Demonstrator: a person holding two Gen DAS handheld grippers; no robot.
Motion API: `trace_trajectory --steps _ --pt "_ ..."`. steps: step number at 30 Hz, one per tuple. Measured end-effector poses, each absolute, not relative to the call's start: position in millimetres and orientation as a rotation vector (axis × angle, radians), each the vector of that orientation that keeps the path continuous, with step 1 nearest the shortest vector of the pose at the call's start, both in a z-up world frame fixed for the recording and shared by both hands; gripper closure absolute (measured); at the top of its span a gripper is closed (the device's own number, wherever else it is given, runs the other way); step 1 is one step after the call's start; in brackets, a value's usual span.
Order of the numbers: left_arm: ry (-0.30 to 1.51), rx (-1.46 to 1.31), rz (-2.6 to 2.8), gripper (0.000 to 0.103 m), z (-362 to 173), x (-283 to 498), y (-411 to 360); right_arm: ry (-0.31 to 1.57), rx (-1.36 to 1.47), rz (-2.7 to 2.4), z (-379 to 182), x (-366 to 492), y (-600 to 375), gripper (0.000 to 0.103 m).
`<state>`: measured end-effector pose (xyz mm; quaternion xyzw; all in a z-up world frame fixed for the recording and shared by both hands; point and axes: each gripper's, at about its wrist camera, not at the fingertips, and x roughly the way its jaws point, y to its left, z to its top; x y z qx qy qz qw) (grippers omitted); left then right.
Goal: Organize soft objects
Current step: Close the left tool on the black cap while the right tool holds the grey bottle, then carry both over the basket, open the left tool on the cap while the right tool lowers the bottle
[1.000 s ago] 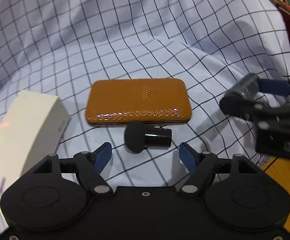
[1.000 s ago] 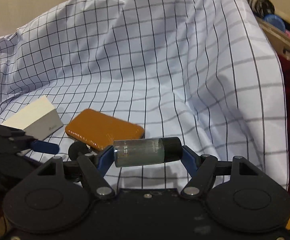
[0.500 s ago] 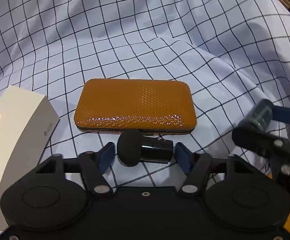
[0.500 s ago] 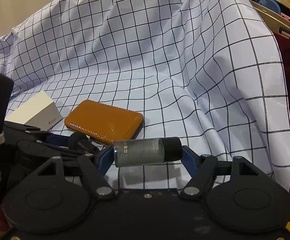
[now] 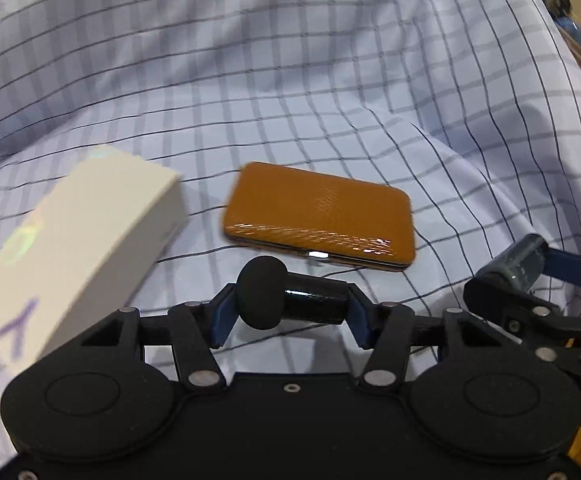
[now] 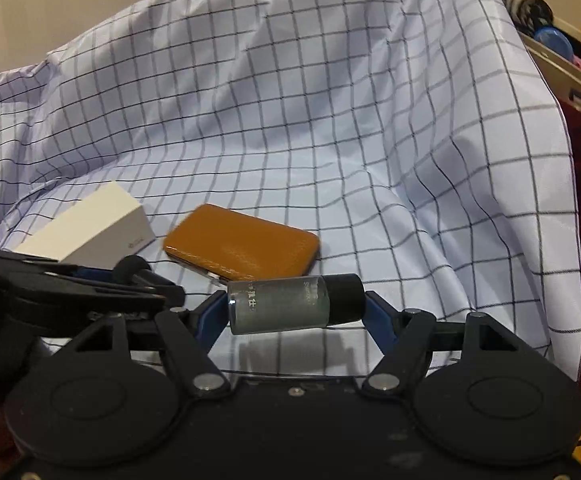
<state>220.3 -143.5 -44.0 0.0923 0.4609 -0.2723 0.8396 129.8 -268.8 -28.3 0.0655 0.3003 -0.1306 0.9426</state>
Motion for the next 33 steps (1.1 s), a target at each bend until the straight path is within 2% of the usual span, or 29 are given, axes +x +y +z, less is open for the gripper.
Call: trace_trajectory --steps 12,33 --pt "0.942 0.103 -0.405 0.050 -1 181 -71 0.561 0.073 -0.160 -8 101 -209 0.032" --pt "0.915 -0.021 -0.305 0.049 9 85 -22 0.474 0.135 -0.149 -1 -1 -191 0.032"
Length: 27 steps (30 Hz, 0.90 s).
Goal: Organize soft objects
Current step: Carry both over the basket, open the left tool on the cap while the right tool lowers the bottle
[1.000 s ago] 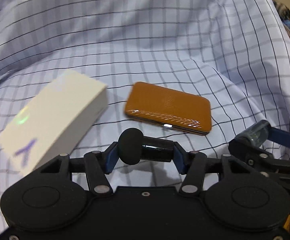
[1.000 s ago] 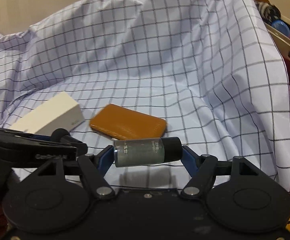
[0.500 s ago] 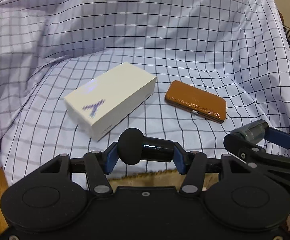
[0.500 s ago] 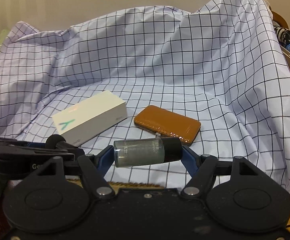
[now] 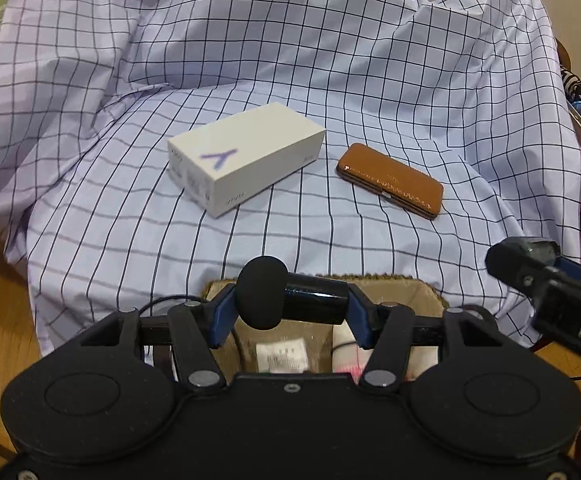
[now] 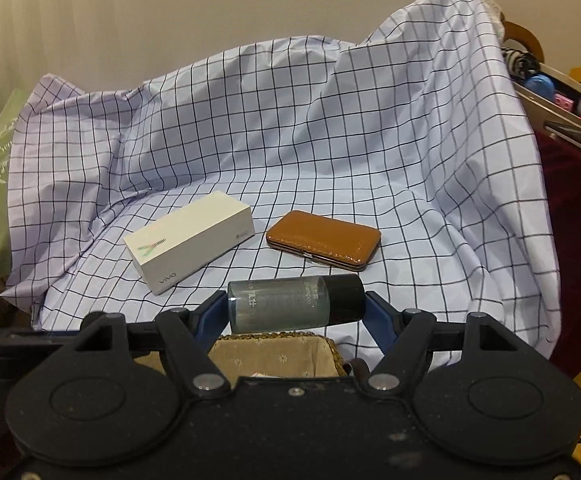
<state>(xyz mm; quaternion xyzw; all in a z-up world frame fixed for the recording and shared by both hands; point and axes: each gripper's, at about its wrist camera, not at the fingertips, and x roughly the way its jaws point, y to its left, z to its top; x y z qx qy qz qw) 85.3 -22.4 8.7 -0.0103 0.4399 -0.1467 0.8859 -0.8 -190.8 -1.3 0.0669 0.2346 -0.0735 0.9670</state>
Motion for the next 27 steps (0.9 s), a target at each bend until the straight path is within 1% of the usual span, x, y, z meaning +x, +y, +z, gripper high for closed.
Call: trace_trajectory --steps 11,21,22,23,24,25,27 --pt "0.932 -0.034 -0.291 0.049 5 48 -19 0.448 0.169 -0.140 -3 -47 -187 0.032" --pt "0.956 -0.049 -0.293 0.049 -9 36 -16 0.501 0.178 -0.157 -18 -43 -185 0.032" --pt "0.955 -0.046 -0.286 0.047 -9 35 -15 0.502 0.175 -0.156 -18 -43 -184 0.032" --pt "0.957 -0.044 -0.279 0.042 -10 35 -15 0.503 0.172 -0.155 -18 -43 -183 0.032" --pt "0.954 -0.046 -0.277 0.032 -10 33 -14 0.504 0.171 -0.154 -19 -42 -182 0.032" --pt "0.947 -0.051 -0.278 0.029 -10 32 -12 0.505 0.169 -0.154 -19 -42 -182 0.032" --pt "0.940 -0.054 -0.272 0.029 -9 30 -10 0.508 0.164 -0.151 -19 -41 -181 0.032"
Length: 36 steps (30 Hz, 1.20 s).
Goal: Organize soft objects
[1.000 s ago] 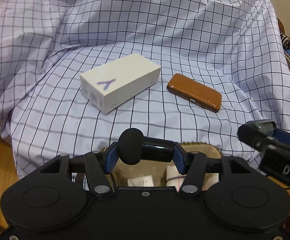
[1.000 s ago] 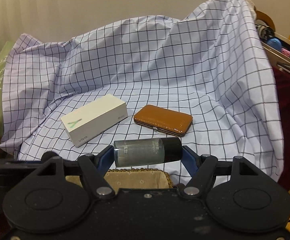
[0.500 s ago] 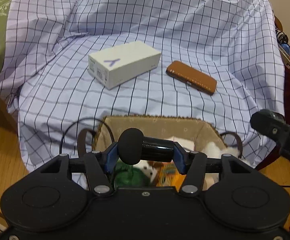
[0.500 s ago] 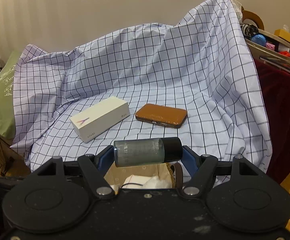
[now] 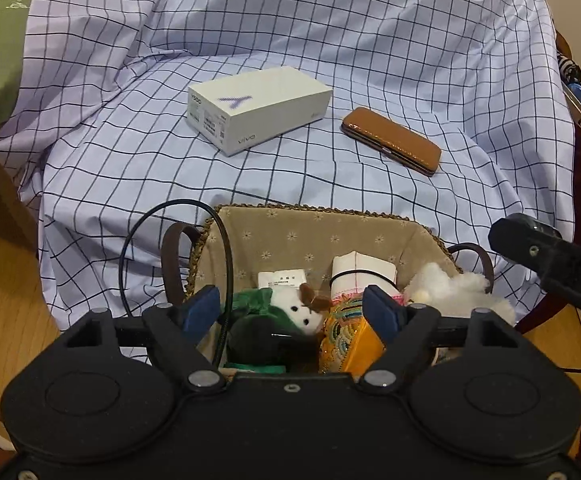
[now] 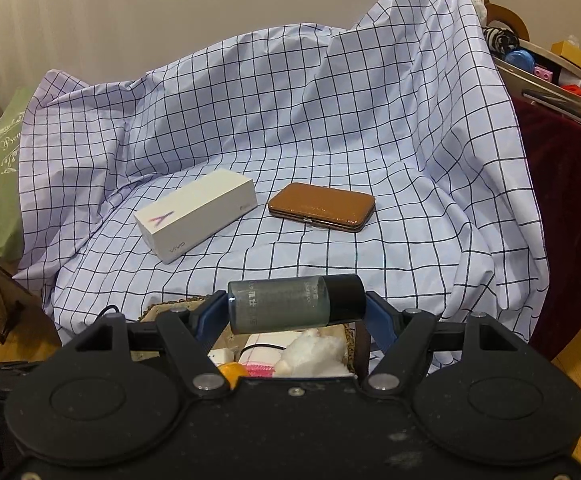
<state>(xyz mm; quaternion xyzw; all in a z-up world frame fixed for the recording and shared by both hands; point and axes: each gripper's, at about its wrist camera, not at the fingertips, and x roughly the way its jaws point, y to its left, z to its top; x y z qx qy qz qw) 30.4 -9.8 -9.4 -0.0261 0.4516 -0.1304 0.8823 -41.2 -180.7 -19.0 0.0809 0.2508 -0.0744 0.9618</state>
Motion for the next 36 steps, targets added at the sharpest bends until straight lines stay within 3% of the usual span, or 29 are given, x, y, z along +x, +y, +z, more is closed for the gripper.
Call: trace_trajectory --steps 14,18,36 --pt "0.952 -0.053 -0.254 0.027 -14 27 -6 0.525 0.117 -0.154 -17 -20 -170 0.032" --pt "0.939 -0.046 -0.239 0.022 -13 26 -5 0.528 0.110 -0.150 -16 -16 -168 0.031" --pt "0.909 -0.030 -0.205 0.021 -9 22 -2 0.545 0.101 -0.170 -22 -33 -177 0.029"
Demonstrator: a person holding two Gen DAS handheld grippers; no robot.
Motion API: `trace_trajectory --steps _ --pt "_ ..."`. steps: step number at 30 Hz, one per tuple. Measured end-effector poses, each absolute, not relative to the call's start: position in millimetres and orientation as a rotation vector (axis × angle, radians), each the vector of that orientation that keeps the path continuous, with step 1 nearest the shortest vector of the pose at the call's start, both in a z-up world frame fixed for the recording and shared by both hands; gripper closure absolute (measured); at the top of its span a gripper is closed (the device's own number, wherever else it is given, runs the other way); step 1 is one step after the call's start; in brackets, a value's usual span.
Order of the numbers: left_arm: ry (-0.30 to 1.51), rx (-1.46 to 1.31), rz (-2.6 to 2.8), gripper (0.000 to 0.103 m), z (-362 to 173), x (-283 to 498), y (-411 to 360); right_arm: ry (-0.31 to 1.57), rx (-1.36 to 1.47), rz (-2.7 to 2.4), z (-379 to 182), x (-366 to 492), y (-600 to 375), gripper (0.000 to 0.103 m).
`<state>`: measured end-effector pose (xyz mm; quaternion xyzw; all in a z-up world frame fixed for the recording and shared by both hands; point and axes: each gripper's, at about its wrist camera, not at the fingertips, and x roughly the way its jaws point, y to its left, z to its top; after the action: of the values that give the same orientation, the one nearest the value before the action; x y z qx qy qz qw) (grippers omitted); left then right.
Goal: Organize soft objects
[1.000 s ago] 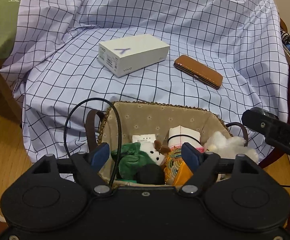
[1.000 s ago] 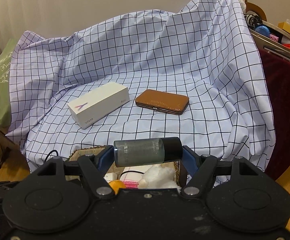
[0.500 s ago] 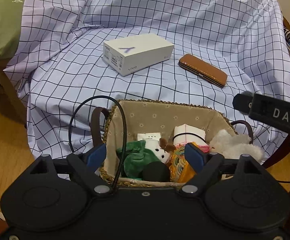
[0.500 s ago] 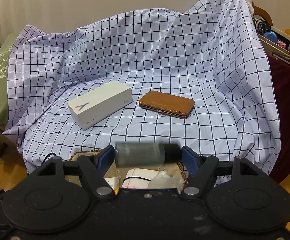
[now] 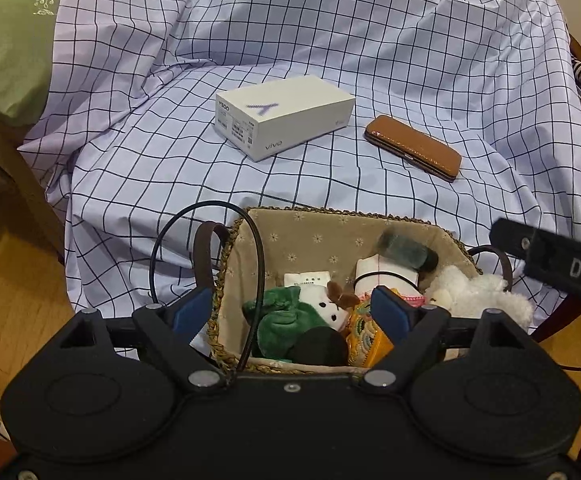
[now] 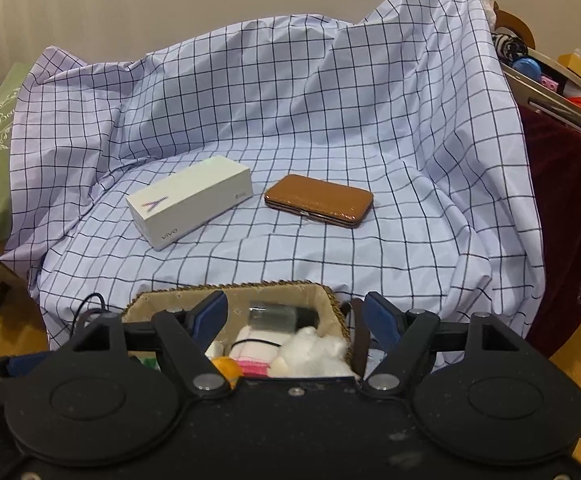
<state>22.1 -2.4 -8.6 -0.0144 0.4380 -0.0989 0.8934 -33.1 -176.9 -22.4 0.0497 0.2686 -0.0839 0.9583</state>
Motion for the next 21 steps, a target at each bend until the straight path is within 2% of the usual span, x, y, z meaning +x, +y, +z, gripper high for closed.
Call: trace_trajectory --steps 6,9,21 --pt "0.889 -0.009 -0.195 0.020 -5 19 -4 0.563 0.086 -0.187 -29 -41 -180 0.029" --pt "0.876 0.000 -0.182 0.015 -3 16 -4 0.572 0.074 -0.190 -33 -44 -179 0.028" --pt "0.864 0.016 -0.170 0.014 0 12 -3 0.593 0.060 -0.213 -43 -57 -177 0.028"
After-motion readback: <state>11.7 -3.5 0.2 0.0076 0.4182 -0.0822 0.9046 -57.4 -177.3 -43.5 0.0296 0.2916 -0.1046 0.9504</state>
